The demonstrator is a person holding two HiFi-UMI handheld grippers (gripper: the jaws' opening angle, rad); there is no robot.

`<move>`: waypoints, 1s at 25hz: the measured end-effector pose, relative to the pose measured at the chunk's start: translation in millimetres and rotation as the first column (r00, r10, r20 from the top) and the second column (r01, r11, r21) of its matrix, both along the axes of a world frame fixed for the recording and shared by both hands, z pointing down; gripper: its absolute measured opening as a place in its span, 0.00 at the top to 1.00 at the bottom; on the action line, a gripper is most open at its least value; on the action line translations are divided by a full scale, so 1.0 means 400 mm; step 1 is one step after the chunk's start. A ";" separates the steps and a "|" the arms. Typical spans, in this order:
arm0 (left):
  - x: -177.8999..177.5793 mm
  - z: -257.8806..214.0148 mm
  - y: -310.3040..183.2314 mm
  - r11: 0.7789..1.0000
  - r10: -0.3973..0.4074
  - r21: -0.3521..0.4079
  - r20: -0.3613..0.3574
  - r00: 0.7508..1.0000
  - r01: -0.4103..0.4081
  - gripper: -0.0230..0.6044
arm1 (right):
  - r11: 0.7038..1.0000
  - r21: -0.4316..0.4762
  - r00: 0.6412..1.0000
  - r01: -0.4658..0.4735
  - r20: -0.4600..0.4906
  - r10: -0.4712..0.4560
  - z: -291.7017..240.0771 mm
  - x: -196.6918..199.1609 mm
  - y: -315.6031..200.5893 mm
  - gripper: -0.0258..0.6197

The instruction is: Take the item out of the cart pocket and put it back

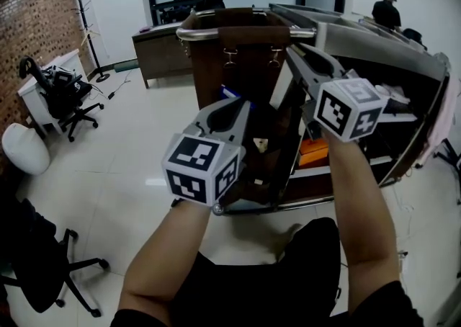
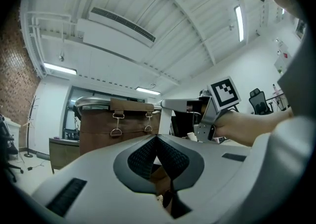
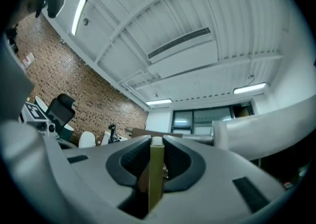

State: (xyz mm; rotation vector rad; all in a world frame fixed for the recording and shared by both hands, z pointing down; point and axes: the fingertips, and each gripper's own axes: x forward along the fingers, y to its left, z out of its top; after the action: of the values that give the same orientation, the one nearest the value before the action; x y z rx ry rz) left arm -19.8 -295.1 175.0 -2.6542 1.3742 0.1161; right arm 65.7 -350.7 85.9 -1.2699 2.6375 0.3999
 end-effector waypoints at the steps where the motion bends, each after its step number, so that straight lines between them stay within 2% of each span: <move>1: 0.000 0.007 -0.004 1.000 0.000 -0.006 0.002 1.000 0.000 0.96 | 1.000 -0.020 1.000 0.000 -0.015 0.000 0.026 -0.007 -0.017 0.83; 15: 0.008 0.061 -0.025 0.999 0.018 -0.049 0.017 1.000 -0.017 0.96 | 0.974 -0.227 0.986 -0.019 -0.166 -0.019 0.276 -0.069 -0.143 0.82; 18: 0.012 0.075 -0.022 0.998 0.021 -0.056 0.025 0.999 -0.019 0.96 | 0.972 -0.231 0.980 -0.042 -0.198 -0.005 0.299 -0.070 -0.148 0.81; 21: 0.012 0.085 -0.025 0.998 0.020 -0.064 0.024 1.000 -0.018 0.96 | 0.970 -0.242 0.978 -0.032 -0.205 -0.018 0.303 -0.076 -0.148 0.72; 25: 0.013 0.083 -0.025 0.998 0.020 -0.064 0.020 1.000 -0.018 0.96 | 0.970 -0.240 0.980 -0.025 -0.197 -0.023 0.294 -0.077 -0.144 0.72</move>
State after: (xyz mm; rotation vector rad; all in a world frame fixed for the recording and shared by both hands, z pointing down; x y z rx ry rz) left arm -14.7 -305.2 208.1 -2.7128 1.3688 0.0482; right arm 35.1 -408.1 203.4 -1.3648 2.9290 0.2192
